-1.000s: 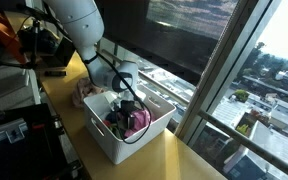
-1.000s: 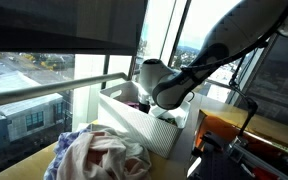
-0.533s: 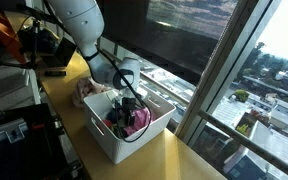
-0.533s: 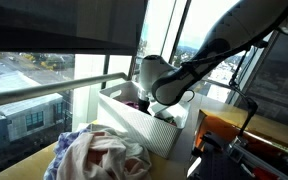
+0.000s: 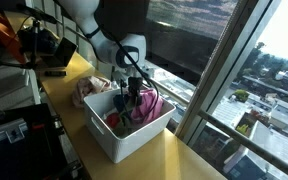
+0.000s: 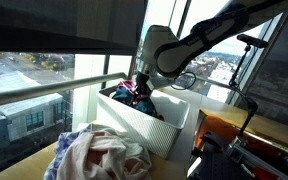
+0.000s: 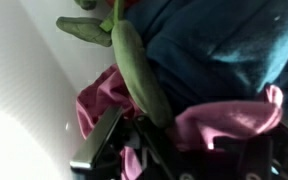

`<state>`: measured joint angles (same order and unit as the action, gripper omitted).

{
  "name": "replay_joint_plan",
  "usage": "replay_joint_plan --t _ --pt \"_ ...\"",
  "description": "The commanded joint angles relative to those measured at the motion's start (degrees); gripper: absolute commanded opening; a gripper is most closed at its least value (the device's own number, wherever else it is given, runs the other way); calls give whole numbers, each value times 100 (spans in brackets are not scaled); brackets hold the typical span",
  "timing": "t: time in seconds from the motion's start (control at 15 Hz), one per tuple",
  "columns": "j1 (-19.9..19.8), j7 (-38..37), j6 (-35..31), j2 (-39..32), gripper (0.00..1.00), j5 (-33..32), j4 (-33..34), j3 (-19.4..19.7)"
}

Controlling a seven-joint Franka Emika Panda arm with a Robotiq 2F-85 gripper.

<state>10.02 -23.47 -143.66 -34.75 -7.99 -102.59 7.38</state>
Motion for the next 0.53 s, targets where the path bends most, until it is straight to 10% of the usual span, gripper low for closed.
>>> replay_joint_plan --t 0.0,0.47 --pt "-198 342 317 843 0 274 -206 -217" --pt "-391 602 865 2234 0 534 -380 -433"
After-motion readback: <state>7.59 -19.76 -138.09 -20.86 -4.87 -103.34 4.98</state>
